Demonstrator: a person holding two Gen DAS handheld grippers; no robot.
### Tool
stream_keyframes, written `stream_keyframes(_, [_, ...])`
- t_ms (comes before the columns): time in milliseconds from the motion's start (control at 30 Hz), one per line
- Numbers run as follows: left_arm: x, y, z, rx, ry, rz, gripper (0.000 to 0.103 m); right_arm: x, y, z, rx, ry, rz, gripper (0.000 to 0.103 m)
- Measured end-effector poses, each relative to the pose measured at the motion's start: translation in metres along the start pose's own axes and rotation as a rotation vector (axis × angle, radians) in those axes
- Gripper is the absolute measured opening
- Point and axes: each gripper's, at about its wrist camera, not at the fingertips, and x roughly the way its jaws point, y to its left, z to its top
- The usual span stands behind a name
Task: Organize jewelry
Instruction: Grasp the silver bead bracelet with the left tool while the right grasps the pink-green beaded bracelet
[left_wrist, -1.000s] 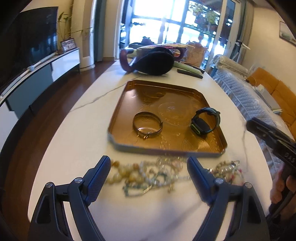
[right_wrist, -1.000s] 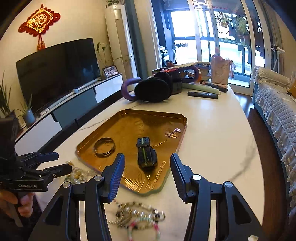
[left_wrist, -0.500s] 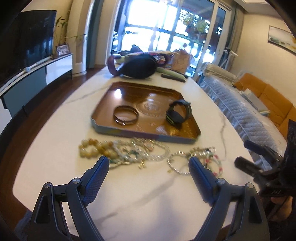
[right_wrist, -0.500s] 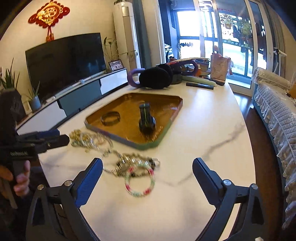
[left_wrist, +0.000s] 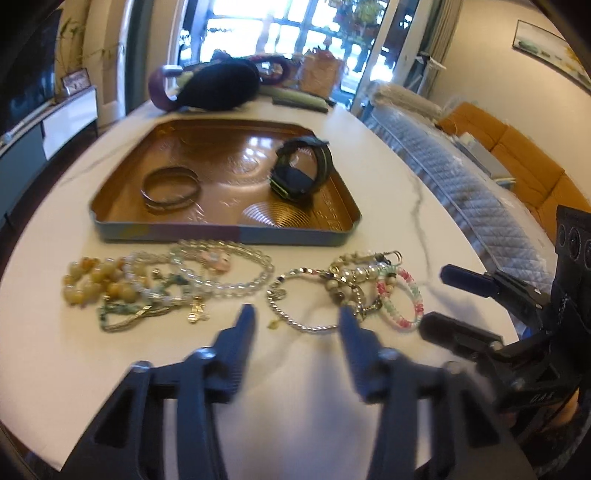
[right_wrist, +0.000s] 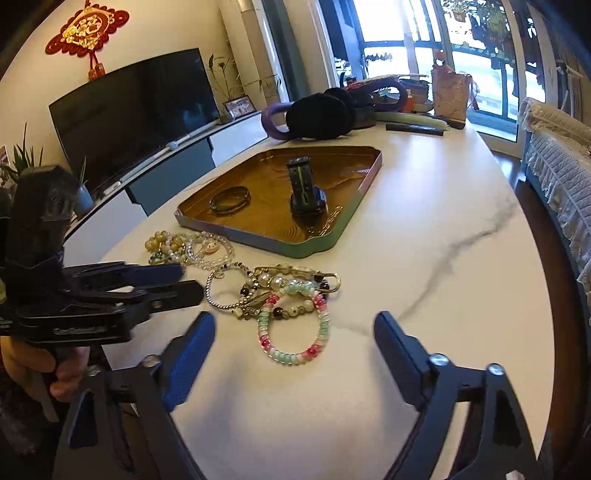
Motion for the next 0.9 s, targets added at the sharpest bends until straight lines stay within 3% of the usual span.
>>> stream_keyframes(133, [0.008,-0.001,0.004,-0.011,0.016,0.024,0.042,0.008,0.004,0.001,-0.012,0.033,-0.013,0.061])
stream_keyframes(267, [0.013,0.004,0.01,-0.03,-0.001,0.038,0.042,0.017,0.003,0.003,-0.004,0.08,-0.015,0.061])
stream_keyframes(400, [0.019,-0.005,0.012,0.032,-0.011,0.107,0.04,0.022,0.009,0.005,-0.042,0.093,-0.055,0.061])
stream_keyframes(500, [0.018,-0.005,0.009,0.058,-0.008,0.15,0.015,0.025,0.012,0.006,-0.085,0.101,-0.1,0.053])
stream_keyframes(600, [0.011,0.004,0.004,0.025,0.006,0.112,0.008,0.025,0.015,0.005,-0.131,0.104,-0.128,0.039])
stream_keyframes(633, [0.009,0.005,0.002,0.025,0.008,0.11,0.006,0.024,0.015,0.005,-0.143,0.102,-0.13,0.028])
stream_keyframes(700, [0.006,0.005,-0.001,0.043,0.01,0.117,0.004,0.022,0.013,0.004,-0.137,0.103,-0.118,0.016])
stream_keyframes(900, [-0.004,0.017,-0.007,0.005,0.014,0.103,0.003,0.015,0.001,0.005,-0.079,0.082,-0.092,0.012])
